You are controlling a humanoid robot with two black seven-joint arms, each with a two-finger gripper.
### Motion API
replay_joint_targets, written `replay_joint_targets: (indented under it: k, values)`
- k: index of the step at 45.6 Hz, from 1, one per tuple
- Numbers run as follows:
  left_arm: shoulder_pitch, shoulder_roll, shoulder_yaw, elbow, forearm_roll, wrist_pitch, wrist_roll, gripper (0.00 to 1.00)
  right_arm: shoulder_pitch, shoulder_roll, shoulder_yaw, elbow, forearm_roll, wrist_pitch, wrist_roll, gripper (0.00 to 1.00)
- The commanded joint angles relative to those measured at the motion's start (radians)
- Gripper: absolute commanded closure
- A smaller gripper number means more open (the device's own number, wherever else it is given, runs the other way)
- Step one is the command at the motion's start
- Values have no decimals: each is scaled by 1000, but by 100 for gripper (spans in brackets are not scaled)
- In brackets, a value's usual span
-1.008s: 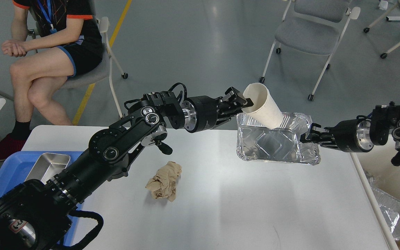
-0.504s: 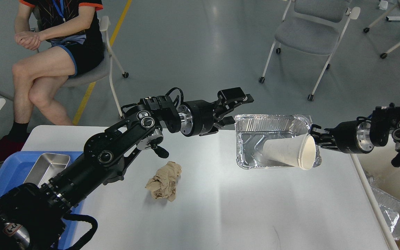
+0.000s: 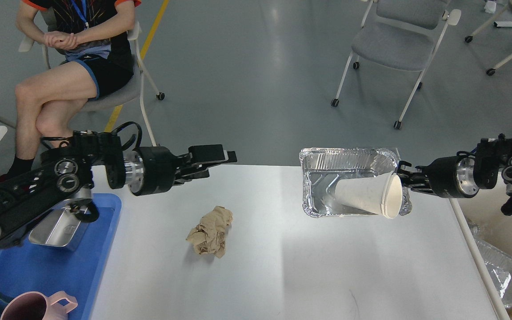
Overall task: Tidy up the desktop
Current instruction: 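Withdraw the left gripper back toward the blue tray, then grasp the crumpled brown paper bag with the left gripper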
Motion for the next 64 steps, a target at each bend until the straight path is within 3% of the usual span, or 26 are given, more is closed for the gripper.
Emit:
replay_joint_targets:
  k: [1,13,21,29,42,47,58,64]
  values:
    - [29,160,-19,-15,-38,-13,-8,4,-5,0,0,-1,0,-1,0,100]
    - [84,373,-88,-15,-133,-25,-48,4,-11,0,1,-1,0,-1,0,100]
    - [96,378,-64,19,-131,-10,-37,4,-12,0,1,-1,0,-1,0,100]
    - [96,178,-4,127,-64,49,-22,4,-20,0,1,-1,-2,-2,0,100]
    - [46,-177,77,318,198,52,-7,4,-32,-8,11,-1,0,-1,0,100]
    - [34,-319,144,449,246,53,-11,4,-32,-8,14,-1,0,-1,0,100]
    - [14,-478,188,620,260,59,-22,3,-65,-11,34,-1,-2,-1,0,100]
    - [12,-516,188,655,260,61,-25,3,-72,-8,44,-2,-2,-1,0,100]
